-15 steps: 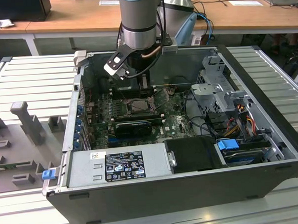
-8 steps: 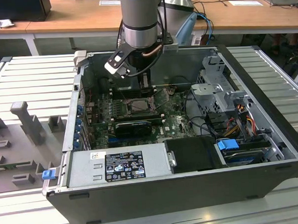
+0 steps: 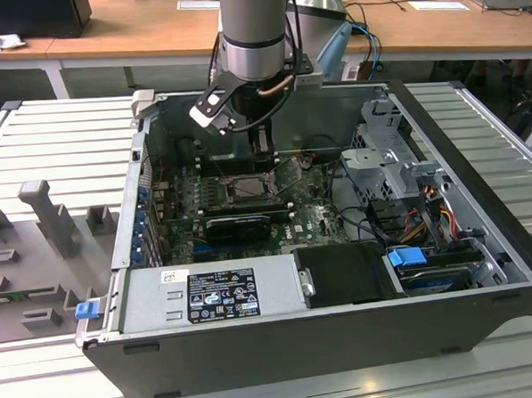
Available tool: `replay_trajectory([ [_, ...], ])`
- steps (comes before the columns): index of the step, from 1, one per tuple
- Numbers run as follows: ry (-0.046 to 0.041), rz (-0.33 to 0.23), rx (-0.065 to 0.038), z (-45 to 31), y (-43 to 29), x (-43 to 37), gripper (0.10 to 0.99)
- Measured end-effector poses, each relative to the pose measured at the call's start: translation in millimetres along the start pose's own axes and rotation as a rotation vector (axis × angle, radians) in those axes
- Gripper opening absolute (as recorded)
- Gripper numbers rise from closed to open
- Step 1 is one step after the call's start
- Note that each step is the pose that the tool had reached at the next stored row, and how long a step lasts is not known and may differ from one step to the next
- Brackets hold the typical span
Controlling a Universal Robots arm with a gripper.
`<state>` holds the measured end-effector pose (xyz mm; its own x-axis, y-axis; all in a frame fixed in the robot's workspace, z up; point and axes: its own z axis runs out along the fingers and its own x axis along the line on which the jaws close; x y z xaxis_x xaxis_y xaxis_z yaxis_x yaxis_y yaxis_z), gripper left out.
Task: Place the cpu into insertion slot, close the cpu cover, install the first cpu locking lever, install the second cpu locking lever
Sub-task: 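Close the cpu cover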
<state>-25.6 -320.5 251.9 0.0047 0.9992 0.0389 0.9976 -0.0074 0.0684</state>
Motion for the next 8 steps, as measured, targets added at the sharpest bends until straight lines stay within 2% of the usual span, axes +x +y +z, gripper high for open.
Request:
replay_trajectory([
  [1, 0.0, 0.0, 0.0, -2.1, 0.2, 0.1, 0.106],
  [8, 0.0005, 0.0, 0.007, -1.7, 7.5, -0.6, 0.106],
])
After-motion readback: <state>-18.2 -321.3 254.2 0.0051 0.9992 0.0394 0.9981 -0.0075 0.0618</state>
